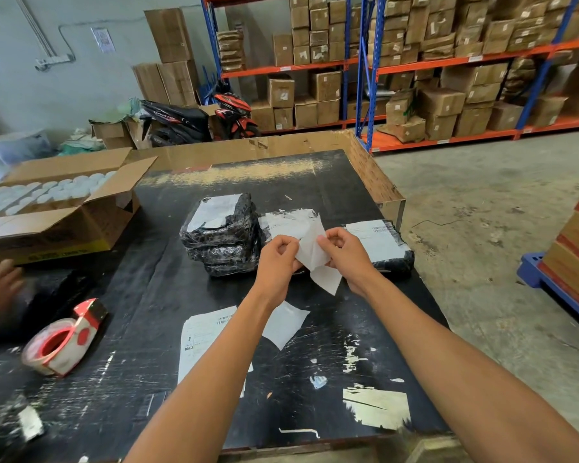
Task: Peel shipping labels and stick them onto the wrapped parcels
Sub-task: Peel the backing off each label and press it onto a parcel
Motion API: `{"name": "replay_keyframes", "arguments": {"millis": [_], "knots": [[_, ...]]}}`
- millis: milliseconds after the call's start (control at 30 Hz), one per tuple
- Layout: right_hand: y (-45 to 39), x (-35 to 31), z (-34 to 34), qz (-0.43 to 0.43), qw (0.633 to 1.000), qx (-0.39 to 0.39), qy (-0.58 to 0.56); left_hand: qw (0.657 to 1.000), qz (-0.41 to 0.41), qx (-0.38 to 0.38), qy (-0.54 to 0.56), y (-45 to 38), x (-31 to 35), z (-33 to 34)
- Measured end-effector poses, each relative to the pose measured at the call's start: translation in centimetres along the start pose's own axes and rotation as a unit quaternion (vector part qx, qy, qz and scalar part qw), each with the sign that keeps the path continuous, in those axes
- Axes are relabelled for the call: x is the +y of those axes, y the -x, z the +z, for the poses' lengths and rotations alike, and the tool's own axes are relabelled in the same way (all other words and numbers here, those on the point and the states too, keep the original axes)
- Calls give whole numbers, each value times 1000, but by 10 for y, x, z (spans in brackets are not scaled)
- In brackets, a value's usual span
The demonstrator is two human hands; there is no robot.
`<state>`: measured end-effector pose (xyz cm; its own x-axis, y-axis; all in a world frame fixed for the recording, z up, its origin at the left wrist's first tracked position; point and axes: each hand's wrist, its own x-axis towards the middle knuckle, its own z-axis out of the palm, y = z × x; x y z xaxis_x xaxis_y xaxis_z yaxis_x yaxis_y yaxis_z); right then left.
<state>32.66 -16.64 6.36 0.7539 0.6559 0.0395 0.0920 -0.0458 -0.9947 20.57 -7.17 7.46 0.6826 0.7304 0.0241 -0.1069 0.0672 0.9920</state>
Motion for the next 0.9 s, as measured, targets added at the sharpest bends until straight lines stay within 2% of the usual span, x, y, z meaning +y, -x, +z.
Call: {"name": "replay_keyframes", "arguments": {"millis": [100, 233, 400, 467, 700, 900], "knots": [[1, 0, 0, 4, 1000, 25, 12, 998, -29, -16, 58, 2, 1, 1], [5, -3, -3, -66, 994, 9, 91, 986, -99, -26, 130, 1, 8, -2], [9, -9, -3, -98, 979, -76, 163, 997, -57, -13, 40, -2, 11, -3], [8, -7, -3, -101, 977, -78, 172, 998, -43, 8, 34, -4, 9, -3], [3, 1, 0, -38, 996, -31, 73, 993, -61, 9, 96, -7, 4, -5], [-6, 11, -7, 109, 989, 53, -82, 977, -100, 43, 182, -10, 2, -15]]}}
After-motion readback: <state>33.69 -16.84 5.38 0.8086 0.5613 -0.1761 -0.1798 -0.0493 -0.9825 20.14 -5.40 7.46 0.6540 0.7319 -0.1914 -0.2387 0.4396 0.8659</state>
